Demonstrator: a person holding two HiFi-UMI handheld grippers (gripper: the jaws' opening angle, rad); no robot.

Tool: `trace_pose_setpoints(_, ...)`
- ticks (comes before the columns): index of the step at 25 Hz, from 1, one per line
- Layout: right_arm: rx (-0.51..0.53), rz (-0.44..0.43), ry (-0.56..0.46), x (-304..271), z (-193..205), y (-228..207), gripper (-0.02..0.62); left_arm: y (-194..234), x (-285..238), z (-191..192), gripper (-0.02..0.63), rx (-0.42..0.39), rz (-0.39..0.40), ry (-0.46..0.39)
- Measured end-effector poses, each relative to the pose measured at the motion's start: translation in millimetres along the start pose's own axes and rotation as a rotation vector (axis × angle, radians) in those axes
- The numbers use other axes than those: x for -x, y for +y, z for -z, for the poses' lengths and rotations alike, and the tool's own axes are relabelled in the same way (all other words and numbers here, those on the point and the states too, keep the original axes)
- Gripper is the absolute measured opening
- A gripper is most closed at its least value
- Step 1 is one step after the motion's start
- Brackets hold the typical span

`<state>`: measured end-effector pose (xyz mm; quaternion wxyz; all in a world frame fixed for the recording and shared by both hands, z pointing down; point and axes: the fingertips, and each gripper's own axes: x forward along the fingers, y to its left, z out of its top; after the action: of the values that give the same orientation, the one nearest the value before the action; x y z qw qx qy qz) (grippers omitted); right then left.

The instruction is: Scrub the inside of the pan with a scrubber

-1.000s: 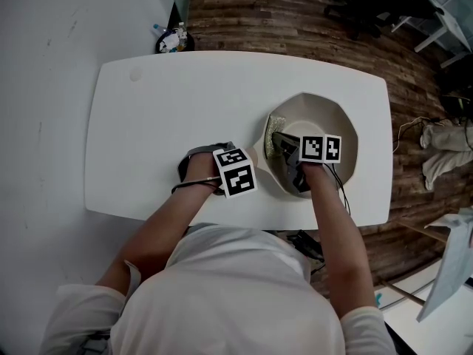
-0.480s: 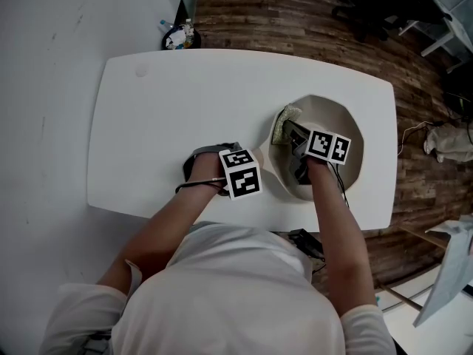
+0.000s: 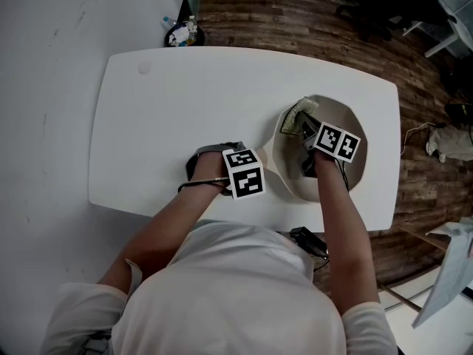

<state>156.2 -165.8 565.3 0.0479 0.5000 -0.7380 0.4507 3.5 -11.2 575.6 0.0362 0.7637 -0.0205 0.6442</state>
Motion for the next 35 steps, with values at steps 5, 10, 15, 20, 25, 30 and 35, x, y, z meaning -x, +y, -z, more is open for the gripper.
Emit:
trace_pose_setpoints(5,0.017,0.056,-0.040,4.7,-13.9,-16.6,0.028,-1.2,-0.2,-1.1,0.078,0.006,0.006,-0.004)
trace_pose_setpoints(10,0.035,0.115,-0.062,11.3,-23.8,-34.4,0.028,-1.7,0.1,-1.7,0.078,0.010,0.007,-0.004)
trace_pose_setpoints(15,0.042,0.176,-0.081,20.8,-29.7,-53.0,0.028,-1.7,-0.4,-1.1,0.078,0.010,0.005,-0.004)
trace_pose_setpoints(20,0.010,0.276,-0.140,38.5,-34.1,-75.2,0.026,-0.1,-0.4,-0.3,0.078,0.007,0.006,-0.012)
trace_pose_setpoints(25,0.031,0.371,-0.182,59.8,-36.3,-91.8,0.028,0.7,-0.5,-1.4,0.081,-0.001,0.007,-0.018)
trace_pose_setpoints(30,0.117,0.406,-0.263,81.9,-44.4,-86.8,0.026,1.3,0.4,-1.7,0.081,0.002,-0.004,-0.016)
trace_pose_setpoints(35,0.177,0.376,-0.300,93.1,-47.3,-74.2,0.026,4.9,5.2,-5.2,0.098,-0.010,-0.042,-0.049)
